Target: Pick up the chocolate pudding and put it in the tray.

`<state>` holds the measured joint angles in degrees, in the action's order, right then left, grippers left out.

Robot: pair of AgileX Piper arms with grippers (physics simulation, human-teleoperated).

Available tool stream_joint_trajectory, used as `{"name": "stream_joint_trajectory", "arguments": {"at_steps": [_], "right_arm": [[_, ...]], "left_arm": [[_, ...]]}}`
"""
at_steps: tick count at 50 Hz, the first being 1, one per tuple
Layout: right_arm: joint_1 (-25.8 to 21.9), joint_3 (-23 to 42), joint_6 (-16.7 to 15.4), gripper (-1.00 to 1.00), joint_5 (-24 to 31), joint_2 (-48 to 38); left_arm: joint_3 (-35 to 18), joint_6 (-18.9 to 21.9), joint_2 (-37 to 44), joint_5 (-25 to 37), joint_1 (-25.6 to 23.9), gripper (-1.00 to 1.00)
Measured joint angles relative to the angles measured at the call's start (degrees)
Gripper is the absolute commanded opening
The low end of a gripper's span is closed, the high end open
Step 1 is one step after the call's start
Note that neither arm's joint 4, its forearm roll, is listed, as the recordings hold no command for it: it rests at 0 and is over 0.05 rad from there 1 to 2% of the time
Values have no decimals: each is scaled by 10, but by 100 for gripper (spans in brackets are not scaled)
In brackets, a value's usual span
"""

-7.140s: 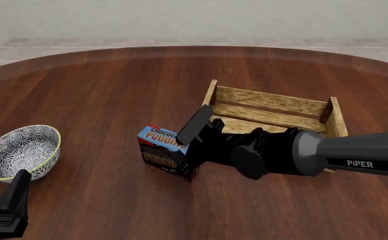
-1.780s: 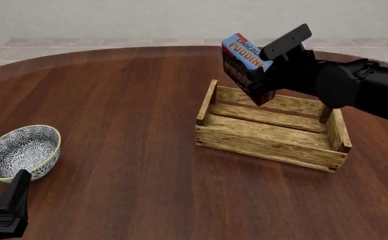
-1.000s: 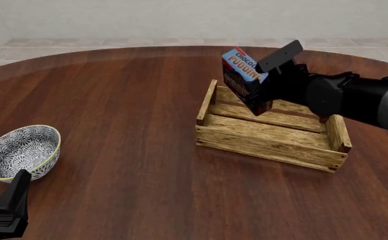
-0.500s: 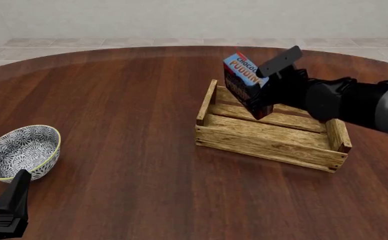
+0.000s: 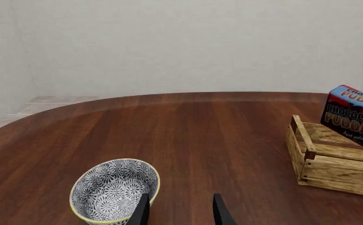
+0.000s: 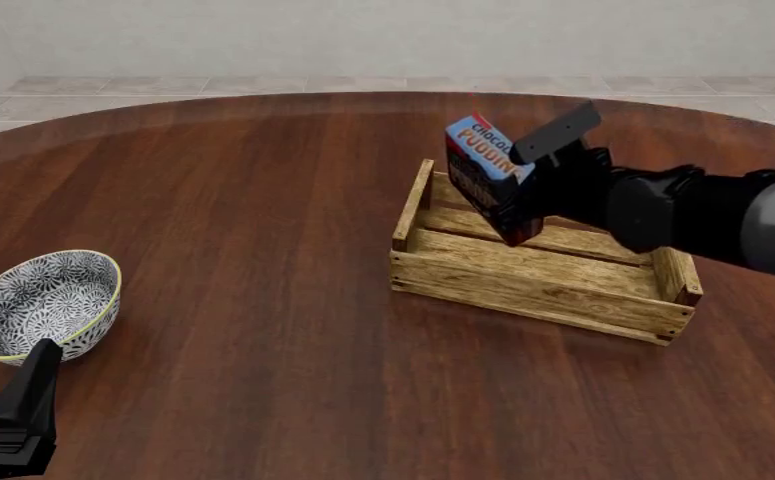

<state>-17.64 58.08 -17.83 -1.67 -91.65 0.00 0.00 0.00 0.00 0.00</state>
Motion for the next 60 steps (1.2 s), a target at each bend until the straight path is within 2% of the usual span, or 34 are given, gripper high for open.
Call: {"name": "stream_joint_trajectory", "arguments": {"at_steps": [60], "right_arm": [[7, -16, 11, -100, -32, -31]], "left_arm": [[0, 0, 0, 0, 0, 100]]}}
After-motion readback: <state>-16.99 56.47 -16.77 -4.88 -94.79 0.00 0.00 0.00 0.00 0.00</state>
